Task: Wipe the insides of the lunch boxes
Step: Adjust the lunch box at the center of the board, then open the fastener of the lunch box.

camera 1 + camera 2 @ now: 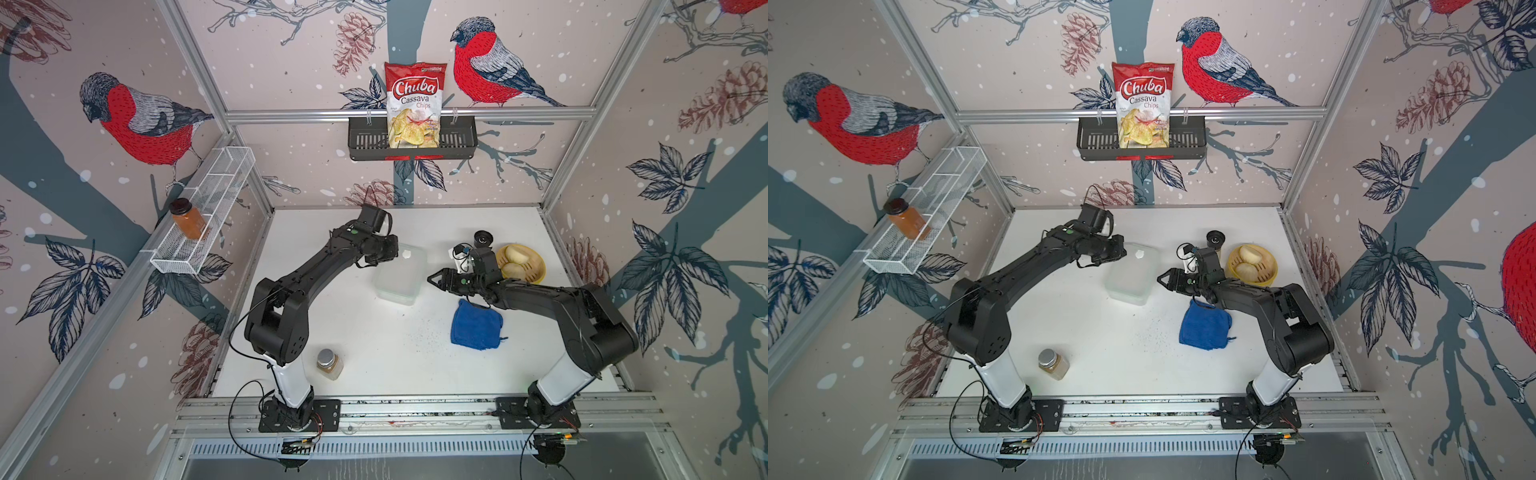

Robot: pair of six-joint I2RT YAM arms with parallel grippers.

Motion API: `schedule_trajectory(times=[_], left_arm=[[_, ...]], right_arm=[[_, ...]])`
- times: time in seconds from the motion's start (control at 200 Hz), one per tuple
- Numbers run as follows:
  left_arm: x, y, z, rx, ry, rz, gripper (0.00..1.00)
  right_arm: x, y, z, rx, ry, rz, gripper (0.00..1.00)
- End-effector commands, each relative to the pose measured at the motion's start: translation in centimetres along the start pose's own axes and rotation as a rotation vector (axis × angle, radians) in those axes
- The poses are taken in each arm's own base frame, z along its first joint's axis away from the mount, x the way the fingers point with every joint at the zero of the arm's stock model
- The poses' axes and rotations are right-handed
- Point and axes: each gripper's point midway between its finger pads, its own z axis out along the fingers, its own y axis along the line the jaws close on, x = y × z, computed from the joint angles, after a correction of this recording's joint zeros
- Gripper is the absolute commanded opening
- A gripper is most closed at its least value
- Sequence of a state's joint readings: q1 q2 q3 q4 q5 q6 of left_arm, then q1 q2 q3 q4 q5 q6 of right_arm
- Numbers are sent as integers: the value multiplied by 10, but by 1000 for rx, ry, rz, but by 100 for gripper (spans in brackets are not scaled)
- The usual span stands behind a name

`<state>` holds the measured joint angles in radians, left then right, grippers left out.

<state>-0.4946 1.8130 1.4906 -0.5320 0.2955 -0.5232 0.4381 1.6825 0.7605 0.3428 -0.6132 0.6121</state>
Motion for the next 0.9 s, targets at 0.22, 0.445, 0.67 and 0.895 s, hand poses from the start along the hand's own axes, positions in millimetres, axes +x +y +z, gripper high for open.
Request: schedule_trajectory(times=[0.22, 0.445, 0.67, 0.895], left_arm=[[32, 28, 38, -60, 105, -16, 0], [45, 42, 54, -87, 145, -30, 0], [53, 50, 62, -99, 160, -48, 11], [53, 50, 64, -94, 163, -51, 36]], right_arm=[[-13, 36, 2, -406, -91, 79, 58], [-10, 30, 9, -483, -105, 139, 58], [-8, 20, 19, -492, -96, 176, 58], [-5, -1, 30, -400, -98, 216, 62]])
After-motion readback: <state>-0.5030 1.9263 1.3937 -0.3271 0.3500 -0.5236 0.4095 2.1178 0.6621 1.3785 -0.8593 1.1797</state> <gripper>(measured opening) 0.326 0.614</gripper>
